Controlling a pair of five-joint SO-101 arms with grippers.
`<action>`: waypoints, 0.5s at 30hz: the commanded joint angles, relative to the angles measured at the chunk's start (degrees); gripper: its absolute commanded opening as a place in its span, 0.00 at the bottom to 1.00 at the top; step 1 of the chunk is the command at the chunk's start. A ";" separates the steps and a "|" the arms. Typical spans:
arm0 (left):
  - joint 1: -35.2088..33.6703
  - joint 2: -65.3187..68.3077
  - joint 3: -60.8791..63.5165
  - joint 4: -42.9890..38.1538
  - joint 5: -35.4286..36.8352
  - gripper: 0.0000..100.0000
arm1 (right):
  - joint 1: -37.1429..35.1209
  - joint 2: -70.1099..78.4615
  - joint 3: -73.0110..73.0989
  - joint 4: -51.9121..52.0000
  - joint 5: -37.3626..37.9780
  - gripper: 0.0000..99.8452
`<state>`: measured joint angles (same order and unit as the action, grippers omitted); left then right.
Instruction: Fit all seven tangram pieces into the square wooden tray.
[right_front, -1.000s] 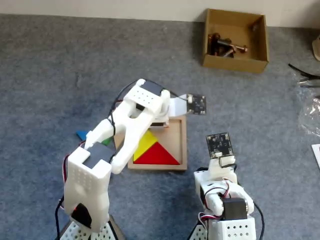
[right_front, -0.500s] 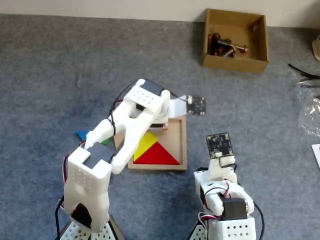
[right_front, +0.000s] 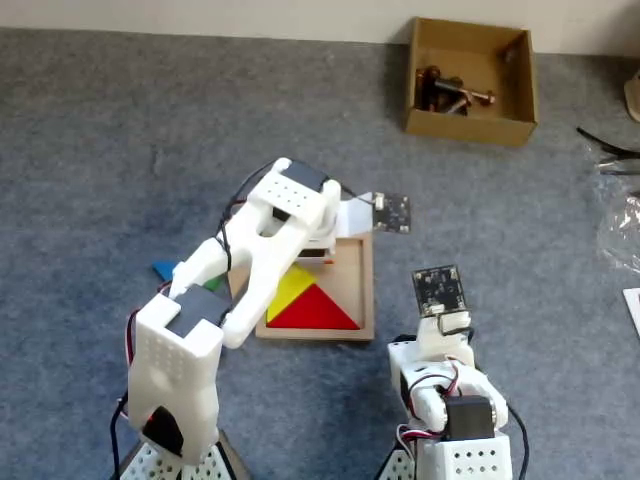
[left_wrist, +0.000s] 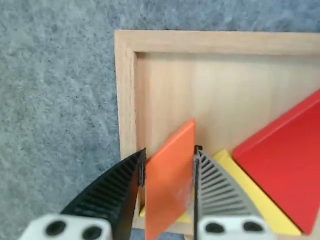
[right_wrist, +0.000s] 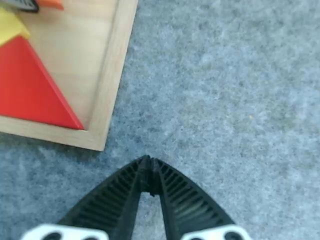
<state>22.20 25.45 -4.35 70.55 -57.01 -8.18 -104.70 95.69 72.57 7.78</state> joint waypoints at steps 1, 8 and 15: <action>1.45 -1.10 -3.47 0.18 -0.62 0.06 | -0.57 -0.48 6.73 -1.01 -0.44 0.01; 2.95 -1.10 -2.95 0.53 -10.46 0.06 | -0.57 -0.48 6.73 -1.01 -0.44 0.01; 3.21 -1.10 -1.80 0.53 -12.84 0.06 | -0.57 -0.48 6.73 -1.01 -0.44 0.01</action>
<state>24.48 25.45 -4.35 70.55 -68.79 -8.18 -104.70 95.69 72.57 7.78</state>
